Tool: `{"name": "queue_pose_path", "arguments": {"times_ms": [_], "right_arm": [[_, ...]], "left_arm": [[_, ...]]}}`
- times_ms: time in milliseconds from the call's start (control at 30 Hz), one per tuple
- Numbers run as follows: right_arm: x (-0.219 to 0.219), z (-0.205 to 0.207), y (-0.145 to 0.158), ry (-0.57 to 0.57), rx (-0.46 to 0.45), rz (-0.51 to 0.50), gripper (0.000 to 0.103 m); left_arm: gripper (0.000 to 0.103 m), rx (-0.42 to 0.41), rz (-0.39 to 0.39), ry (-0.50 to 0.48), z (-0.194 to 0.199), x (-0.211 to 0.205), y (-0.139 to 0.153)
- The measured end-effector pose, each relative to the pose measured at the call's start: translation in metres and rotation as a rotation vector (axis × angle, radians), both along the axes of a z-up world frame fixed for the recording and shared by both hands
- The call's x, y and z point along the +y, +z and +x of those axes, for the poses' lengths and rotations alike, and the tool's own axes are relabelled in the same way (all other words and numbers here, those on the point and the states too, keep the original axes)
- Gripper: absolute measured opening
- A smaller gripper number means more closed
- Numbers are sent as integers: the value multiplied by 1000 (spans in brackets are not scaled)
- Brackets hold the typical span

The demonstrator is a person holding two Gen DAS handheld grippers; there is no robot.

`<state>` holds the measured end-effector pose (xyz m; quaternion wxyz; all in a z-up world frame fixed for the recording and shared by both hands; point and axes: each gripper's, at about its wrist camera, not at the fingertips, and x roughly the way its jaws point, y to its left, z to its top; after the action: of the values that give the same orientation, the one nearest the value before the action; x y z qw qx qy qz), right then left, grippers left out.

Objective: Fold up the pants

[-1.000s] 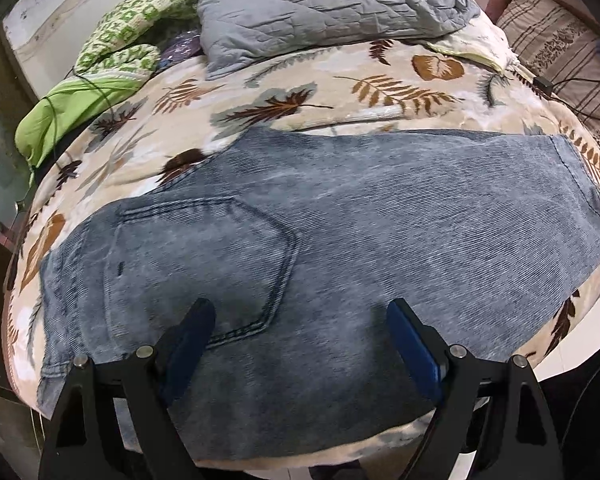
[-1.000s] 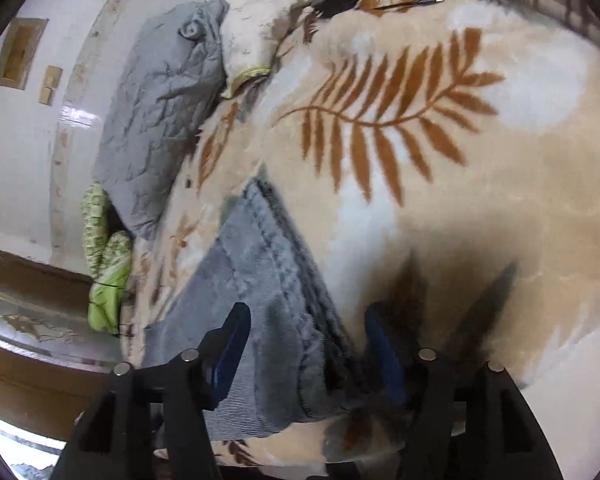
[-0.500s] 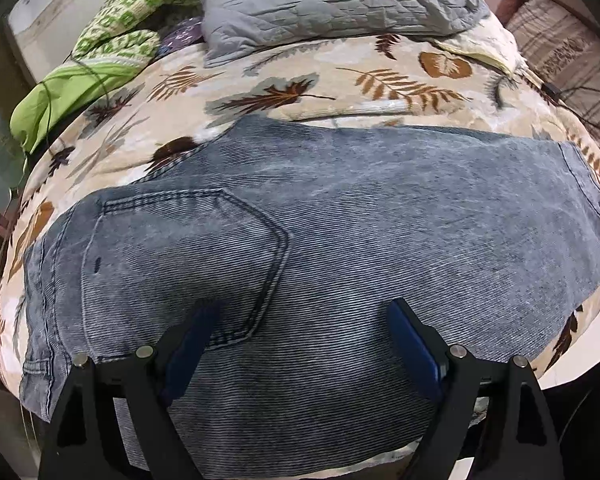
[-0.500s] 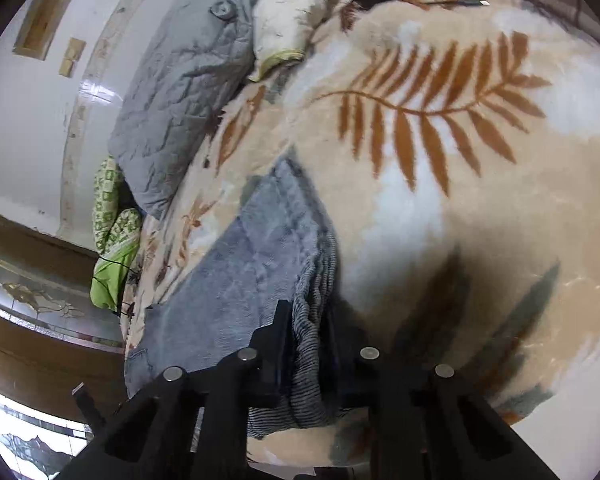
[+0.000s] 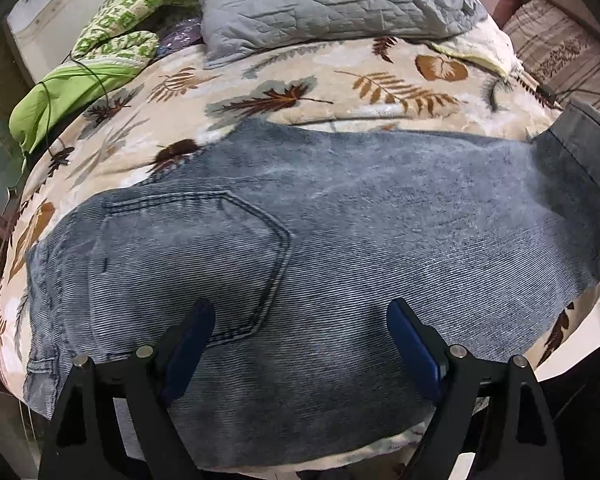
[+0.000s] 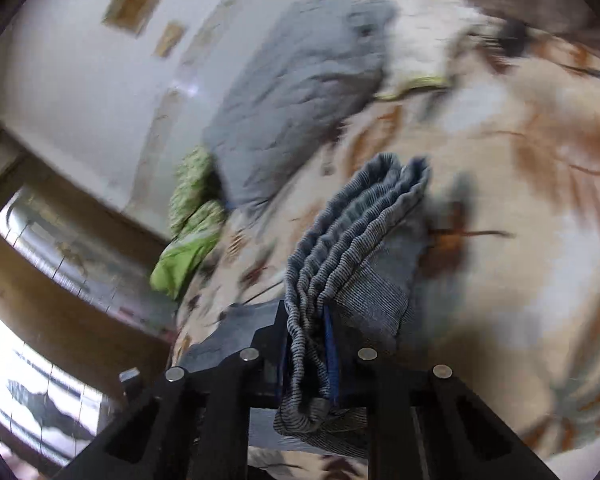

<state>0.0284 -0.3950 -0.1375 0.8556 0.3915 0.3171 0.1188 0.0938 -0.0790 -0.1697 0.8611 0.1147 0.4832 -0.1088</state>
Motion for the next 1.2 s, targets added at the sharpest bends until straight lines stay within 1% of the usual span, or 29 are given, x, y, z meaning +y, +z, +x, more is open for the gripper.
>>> {"name": "queue_pose_path", "arguments": {"times_ms": [100,233,300,333,367,400,433,467,500,533,567,600,667,767,833,867,1000,1033,1067,1100,1133,1200], "right_arm": [[41,22,0,89,33,-34,17],[94,54,-20,245,157,-47,18],[116,65,-34,294,247,-62,27],[126,73,-42,323,299,-76,29],[136,77,-47,355,330,-92,32],[140,78,-47,364,322,-100,38],[142,77,-44,385,301,-93,43],[142,77,-41,404,286,-69,57],[138,75,-38,430,254,-2,60],[133,73,-34,443,216,63,61],[127,70,-30,441,184,89,61],[123,68,-24,409,146,94,61],[105,62,-19,310,101,77,61],[74,56,-23,143,110,64,60],[60,58,-26,40,150,3,49],[55,58,-29,13,174,-23,35],[47,64,-41,-20,234,-21,31],[46,67,-48,-15,265,-19,31],[46,71,-52,-10,298,-13,32],[49,78,-61,-6,340,7,30],[46,79,-65,0,349,30,30],[44,77,-61,6,332,34,29]], "left_arm": [[88,-11,-26,28,-1,15,9],[88,-18,-54,67,1,32,16],[88,-15,-65,77,2,35,17],[88,-12,-68,80,3,36,16],[88,-10,-68,81,3,36,16],[88,-7,-69,81,4,35,15],[88,-4,-71,75,4,34,15],[88,-4,-71,72,4,33,15],[88,-6,-72,67,3,32,16],[88,-9,-74,62,2,31,17],[88,-14,-77,57,2,29,19],[88,-19,-81,50,1,27,21],[88,-33,-88,26,-1,17,26],[88,-53,-82,-30,-4,-5,30],[88,-73,-76,-63,-5,-22,31],[88,-82,-80,-76,-6,-29,32],[88,-107,-89,-135,-6,-64,32],[88,-114,-86,-152,-6,-71,30],[88,-119,-69,-164,-5,-77,27],[88,-119,-41,-169,-5,-83,22],[88,-99,6,-171,-2,-90,12],[88,-48,51,-165,2,-91,-4]]}}
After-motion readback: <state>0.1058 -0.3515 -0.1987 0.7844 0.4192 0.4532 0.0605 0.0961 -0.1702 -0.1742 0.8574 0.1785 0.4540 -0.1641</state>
